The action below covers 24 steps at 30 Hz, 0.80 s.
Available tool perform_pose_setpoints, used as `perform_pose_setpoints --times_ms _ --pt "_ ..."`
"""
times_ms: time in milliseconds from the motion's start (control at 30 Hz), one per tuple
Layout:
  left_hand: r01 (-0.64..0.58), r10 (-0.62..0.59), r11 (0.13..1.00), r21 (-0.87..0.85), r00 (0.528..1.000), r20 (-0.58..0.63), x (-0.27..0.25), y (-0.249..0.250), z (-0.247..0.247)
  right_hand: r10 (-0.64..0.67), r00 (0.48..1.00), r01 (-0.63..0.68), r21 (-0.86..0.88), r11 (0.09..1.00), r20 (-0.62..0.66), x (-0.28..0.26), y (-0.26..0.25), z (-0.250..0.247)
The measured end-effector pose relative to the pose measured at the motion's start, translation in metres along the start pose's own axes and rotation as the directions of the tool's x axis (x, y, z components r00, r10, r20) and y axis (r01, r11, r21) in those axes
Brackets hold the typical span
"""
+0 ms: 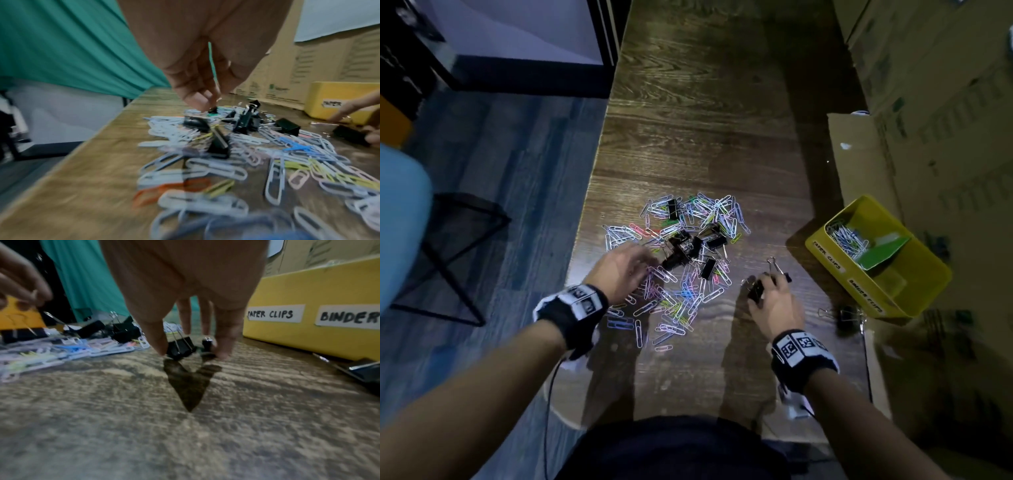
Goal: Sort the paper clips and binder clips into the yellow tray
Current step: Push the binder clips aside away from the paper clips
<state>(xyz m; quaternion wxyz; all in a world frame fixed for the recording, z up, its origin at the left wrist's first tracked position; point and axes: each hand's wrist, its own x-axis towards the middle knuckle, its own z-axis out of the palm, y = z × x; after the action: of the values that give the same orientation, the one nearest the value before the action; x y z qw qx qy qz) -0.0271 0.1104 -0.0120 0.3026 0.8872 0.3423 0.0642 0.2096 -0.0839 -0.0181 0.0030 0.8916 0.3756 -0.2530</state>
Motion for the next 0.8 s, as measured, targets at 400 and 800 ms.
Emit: perform_pose_setpoints --times_ms 400,800 --pt "0.316 -0.322 0.934 0.166 0.947 0.013 -0.086 -0.015 0.041 -0.585 0.795 0.606 -0.168 0.778 0.162 -0.052 -0.071 0.035" --pt "0.423 -0.430 0.881 0.211 0.903 -0.015 -0.097 -0.006 0.041 -0.516 0.831 0.546 -0.128 0.828 0.207 -0.053 -0.071 0.045"
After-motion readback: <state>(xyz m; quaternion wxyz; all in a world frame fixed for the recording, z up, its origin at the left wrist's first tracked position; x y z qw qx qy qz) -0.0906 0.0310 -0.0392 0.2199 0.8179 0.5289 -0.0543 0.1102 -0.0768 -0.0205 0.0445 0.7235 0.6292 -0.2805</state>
